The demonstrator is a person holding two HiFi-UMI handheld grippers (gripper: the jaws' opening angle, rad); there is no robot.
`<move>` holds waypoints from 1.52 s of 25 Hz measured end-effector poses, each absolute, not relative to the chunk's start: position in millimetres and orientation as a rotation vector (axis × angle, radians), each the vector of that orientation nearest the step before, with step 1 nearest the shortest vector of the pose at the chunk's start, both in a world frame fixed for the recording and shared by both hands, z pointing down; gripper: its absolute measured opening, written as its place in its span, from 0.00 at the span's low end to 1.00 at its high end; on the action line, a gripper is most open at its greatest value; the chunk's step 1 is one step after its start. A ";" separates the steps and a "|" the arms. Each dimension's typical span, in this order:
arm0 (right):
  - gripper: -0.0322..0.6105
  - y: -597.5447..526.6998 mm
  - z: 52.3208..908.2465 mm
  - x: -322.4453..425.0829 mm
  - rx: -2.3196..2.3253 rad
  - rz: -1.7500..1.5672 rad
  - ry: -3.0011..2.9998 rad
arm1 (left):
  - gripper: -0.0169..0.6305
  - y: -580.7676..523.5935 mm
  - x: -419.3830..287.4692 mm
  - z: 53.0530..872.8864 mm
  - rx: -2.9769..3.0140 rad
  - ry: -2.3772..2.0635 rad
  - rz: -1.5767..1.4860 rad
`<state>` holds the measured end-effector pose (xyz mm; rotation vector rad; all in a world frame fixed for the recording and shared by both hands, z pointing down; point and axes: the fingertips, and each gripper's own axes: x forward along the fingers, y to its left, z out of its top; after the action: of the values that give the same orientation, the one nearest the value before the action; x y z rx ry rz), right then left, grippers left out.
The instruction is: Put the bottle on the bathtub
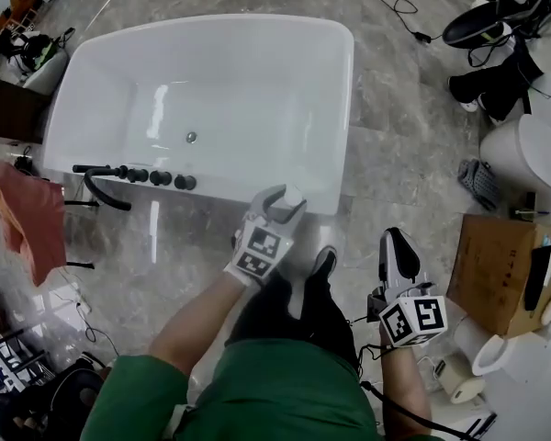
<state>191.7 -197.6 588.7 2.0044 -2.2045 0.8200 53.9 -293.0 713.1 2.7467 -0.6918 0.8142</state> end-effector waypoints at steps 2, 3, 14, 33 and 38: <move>0.10 -198.9 589.3 192.8 2.005 0.839 -2.199 | 0.30 -293.7 55.9 714.4 2.723 -0.727 0.815; 0.10 -200.3 590.1 192.3 2.002 0.846 -2.200 | 0.30 -294.8 55.8 715.1 2.709 -0.748 0.817; 0.10 -208.9 595.3 189.5 1.945 0.866 -2.228 | 0.30 -297.9 56.8 720.8 2.590 -0.951 0.858; 0.10 -206.6 581.4 174.4 1.889 0.818 -2.303 | 0.39 -277.9 20.2 712.2 2.571 -1.017 0.828; 0.10 -211.5 560.9 170.0 1.901 0.745 -2.315 | 0.33 -273.3 -8.1 688.3 2.580 -1.067 0.795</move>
<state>170.0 -211.5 560.9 1.9011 -2.3151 0.7455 -8.1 -273.3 688.3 2.5798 -1.0672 0.7950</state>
